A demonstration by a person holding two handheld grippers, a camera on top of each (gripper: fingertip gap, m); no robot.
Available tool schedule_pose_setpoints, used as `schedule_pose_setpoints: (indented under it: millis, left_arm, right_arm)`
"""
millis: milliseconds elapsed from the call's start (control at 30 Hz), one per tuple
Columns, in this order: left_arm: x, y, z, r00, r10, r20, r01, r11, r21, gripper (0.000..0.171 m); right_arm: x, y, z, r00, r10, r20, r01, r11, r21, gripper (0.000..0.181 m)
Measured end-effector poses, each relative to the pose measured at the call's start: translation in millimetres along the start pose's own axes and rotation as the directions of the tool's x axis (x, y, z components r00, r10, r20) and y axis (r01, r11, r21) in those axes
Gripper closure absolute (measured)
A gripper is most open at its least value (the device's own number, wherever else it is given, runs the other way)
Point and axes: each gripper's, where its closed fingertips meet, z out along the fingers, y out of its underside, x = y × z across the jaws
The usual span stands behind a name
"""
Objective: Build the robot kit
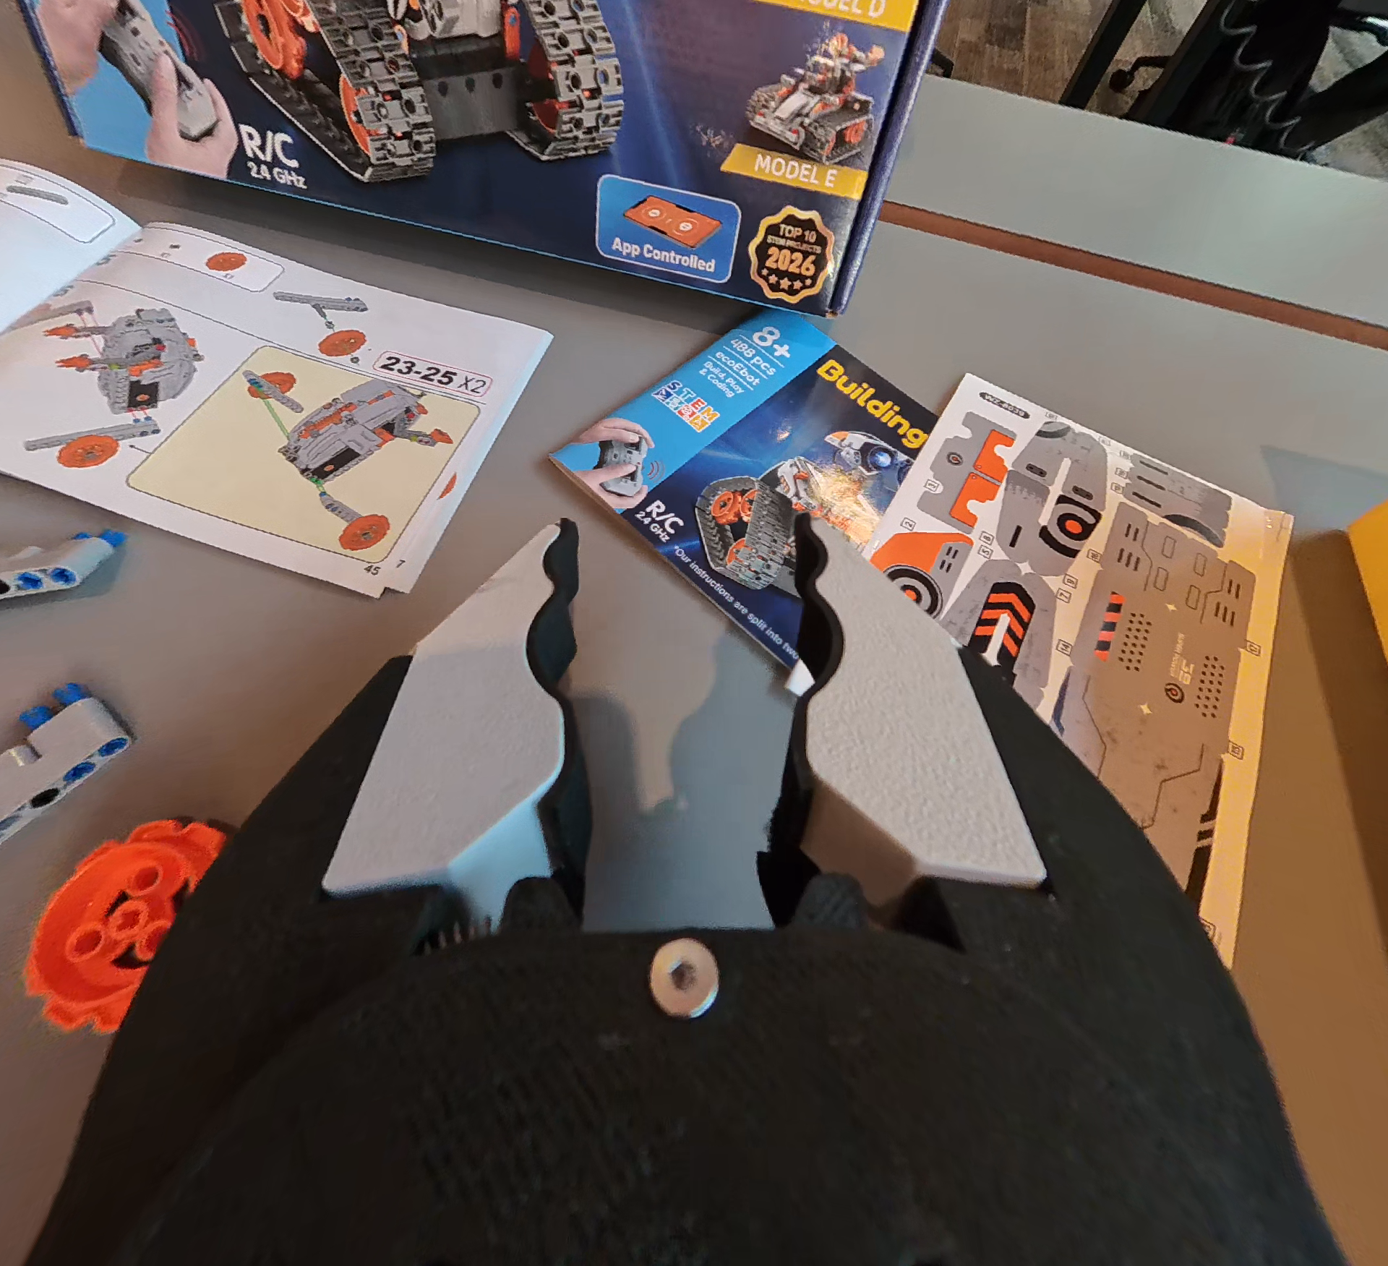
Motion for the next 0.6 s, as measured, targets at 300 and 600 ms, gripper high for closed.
schedule_pose_setpoints:
  millis: [300, 600]
  left_arm:
    - [-6, 22, 58, 0.977, 0.146, 0.153, -0.119, 0.977, -0.176, 0.166]
    - [-11, 32, 72, 0.974, 0.172, 0.147, -0.134, 0.961, -0.241, 0.166]
  right_arm:
    - [2, 1, 1, 1.000, -0.011, -0.007, 0.011, 1.000, -0.010, 0.124]
    - [0, 3, 2, 1.000, -0.019, -0.004, 0.019, 1.000, -0.021, 0.124]
